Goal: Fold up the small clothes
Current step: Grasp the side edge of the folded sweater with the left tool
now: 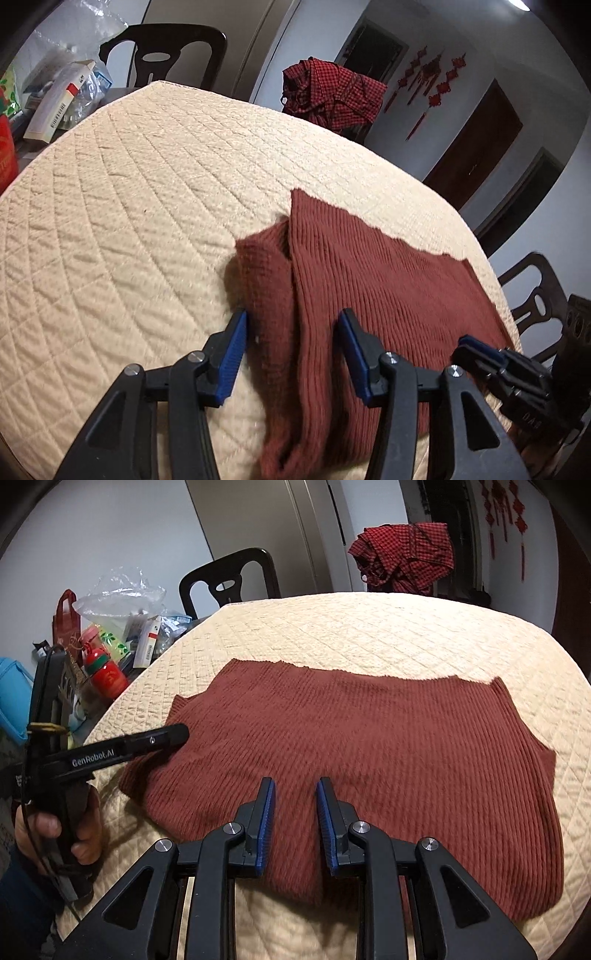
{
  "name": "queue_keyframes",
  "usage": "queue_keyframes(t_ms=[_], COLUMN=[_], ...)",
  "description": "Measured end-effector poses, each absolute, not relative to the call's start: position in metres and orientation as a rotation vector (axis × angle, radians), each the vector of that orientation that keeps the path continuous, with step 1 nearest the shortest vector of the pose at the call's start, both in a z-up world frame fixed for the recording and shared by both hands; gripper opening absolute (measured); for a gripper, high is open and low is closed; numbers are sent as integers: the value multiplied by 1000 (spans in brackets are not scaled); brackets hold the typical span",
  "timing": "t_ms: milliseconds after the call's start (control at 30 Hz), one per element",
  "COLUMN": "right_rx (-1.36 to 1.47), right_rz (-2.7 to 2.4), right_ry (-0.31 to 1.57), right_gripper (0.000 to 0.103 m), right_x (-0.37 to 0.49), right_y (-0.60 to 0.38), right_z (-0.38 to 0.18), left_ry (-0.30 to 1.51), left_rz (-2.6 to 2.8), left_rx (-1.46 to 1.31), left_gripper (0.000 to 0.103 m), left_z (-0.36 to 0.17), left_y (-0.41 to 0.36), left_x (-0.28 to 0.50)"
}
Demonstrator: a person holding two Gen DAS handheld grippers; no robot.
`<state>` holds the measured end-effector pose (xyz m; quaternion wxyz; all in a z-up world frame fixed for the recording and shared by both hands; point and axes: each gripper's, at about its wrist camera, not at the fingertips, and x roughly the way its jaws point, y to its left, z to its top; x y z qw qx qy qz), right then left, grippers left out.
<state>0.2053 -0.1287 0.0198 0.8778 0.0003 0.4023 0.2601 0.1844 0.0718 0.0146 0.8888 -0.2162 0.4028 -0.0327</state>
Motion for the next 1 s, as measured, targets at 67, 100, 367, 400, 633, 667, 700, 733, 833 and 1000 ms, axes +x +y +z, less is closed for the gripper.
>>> queue_keyframes(t_ms=[67,100,367,400,633,667,700,733,833,1000], right_rx=[0,1,52,61,90,93,96,101,121,120], right_rz=[544,546,538,537,578,581,584,587,595,604], right_ry=[842,844,859,861,872,876,877,875,879,903], right_gripper=[23,23,22,22,22,22,22,22,22,22], right_x=[212,217,246,248,221,215,207,199,182,171], right_y=[-125,-123,-121,-120,-123,-125,-127,-129,-135,-138], right_z=[18,17,13,13,16,15,14,13,12,5], left_ry=[837,840,858,854,865,863,862,861,860,870], left_rz=[-78,-88,-139,-138,-144,-143,-141,-139,-136,-116], left_rx=[-483,-503,-597,-597,-589,-586,-582,-577,-563,-551], left_gripper=[53,53,52,52,52,52,52,52,52,40], left_z=[14,14,10,10,10,10,10,10,10,9], left_y=[75,76,72,71,69,68,68,67,65,68], left_x=[188,190,167,164,175,177,178,180,181,181])
